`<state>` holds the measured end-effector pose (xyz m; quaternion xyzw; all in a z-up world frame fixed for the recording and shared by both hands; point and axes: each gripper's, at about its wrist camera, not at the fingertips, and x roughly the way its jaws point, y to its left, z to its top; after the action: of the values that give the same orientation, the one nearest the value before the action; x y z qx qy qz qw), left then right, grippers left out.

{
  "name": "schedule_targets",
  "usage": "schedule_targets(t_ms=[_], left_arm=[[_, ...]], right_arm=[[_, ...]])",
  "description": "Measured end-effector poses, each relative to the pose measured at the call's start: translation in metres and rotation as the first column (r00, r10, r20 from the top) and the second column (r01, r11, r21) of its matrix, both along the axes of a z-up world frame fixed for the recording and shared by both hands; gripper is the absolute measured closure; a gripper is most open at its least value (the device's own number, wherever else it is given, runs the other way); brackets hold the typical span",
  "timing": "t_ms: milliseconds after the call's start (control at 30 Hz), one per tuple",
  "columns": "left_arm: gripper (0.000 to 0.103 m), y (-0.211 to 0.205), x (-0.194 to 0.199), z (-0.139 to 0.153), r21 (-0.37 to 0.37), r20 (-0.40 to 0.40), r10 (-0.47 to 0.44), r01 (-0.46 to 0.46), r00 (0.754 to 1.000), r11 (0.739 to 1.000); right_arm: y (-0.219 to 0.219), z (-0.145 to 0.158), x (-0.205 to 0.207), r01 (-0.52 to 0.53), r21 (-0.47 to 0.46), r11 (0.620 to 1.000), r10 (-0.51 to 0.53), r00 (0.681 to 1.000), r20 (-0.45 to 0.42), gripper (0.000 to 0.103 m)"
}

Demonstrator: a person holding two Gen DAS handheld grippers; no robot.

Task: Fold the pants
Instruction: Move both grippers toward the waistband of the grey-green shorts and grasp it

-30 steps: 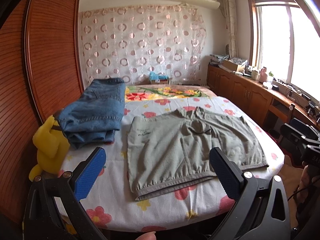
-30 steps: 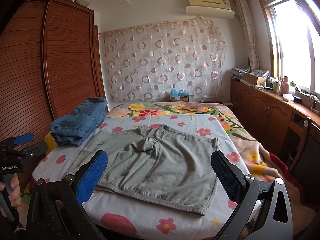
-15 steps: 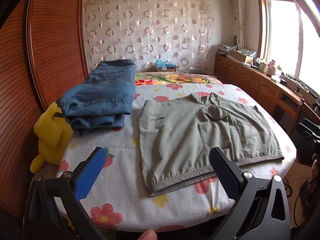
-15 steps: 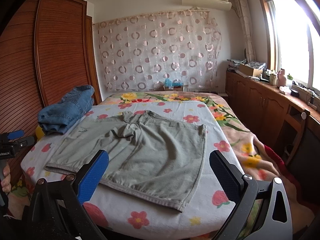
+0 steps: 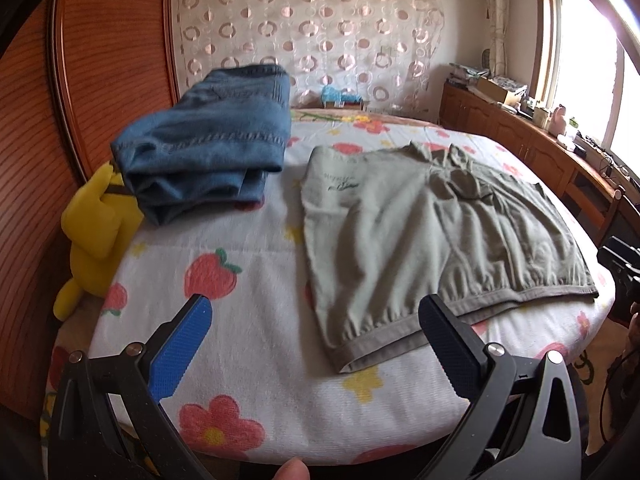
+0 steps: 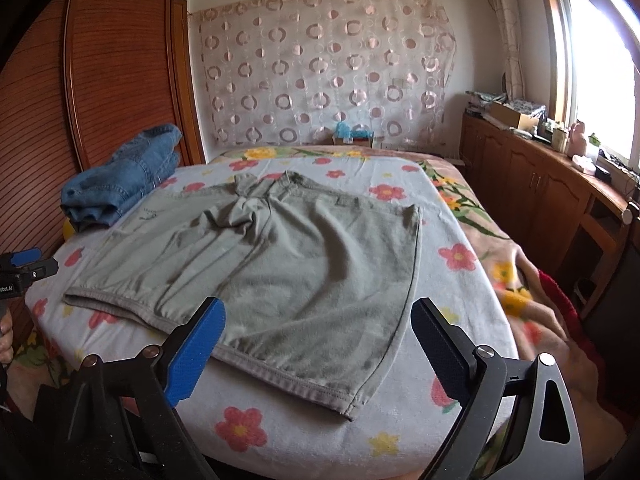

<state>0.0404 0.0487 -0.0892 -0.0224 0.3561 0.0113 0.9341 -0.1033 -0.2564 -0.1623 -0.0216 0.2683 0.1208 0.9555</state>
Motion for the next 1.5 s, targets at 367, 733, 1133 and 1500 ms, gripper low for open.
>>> schedule_targets(t_ms=[367, 733, 1133, 1500], left_arm=[[0.0, 0.01, 0.001, -0.017, -0.049, -0.045, -0.015, 0.013, 0.999, 0.999], [0.043, 0.004, 0.0, -0.027, -0.108, -0.089, -0.078, 0.068, 0.993, 0.992], [0.071, -0.005, -0.008, -0.03, -0.102, -0.063, -0.109, 0.102, 0.992, 0.989], [0.097, -0.002, -0.009, -0.024, -0.16, -0.018, -0.142, 0.137, 0.99, 0.977]], right_arm=[[-0.008, 0.005, 0.004, -0.008, -0.028, 1.0, 0.006, 0.996, -0.092, 0.021], [-0.019, 0.019, -0.025, 0.022, -0.059, 0.998, -0.027, 0.997, -0.078, 0.021], [-0.016, 0.01, -0.041, 0.043, -0.052, 0.998, -0.045, 0.998, -0.039, 0.021], [-0.013, 0.012, -0.034, 0.041, -0.051, 0.998, -0.043, 0.998, -0.037, 0.021]])
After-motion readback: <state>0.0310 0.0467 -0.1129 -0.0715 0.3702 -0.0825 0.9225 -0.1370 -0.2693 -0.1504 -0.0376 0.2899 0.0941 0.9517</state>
